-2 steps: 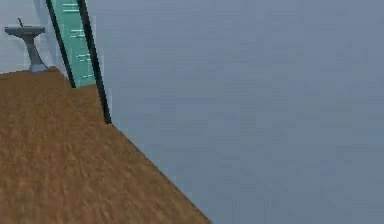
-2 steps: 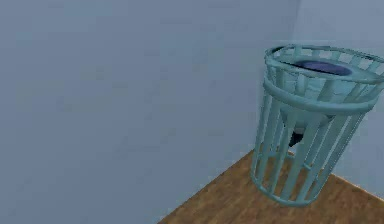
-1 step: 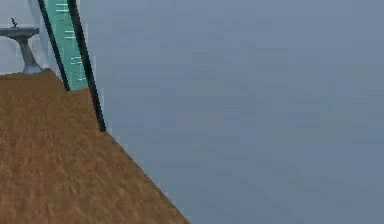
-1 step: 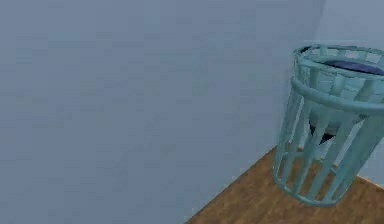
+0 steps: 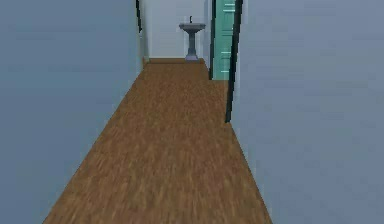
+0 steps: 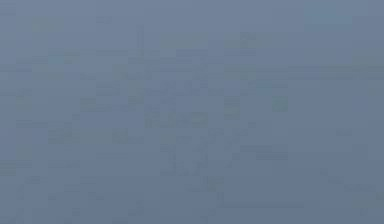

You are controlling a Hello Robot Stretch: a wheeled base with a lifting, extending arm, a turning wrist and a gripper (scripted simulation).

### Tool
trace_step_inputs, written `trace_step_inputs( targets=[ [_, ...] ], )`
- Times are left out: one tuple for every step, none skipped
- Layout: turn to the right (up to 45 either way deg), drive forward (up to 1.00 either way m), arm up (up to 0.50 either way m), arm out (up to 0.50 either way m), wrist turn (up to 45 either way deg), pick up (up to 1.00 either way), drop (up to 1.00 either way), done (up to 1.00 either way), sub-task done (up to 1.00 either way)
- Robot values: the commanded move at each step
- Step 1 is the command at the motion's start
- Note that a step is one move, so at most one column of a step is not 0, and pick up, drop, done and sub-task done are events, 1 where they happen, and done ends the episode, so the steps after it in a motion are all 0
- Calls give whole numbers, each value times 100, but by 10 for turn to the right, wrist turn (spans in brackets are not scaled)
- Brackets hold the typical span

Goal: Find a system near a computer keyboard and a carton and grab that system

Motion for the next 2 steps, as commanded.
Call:
trace_step_inputs(
  targets=[
    [0,75,0,0,0,0,0,0,0],
    [-450,0,0,0,0,0,0,0,0]
  ],
)
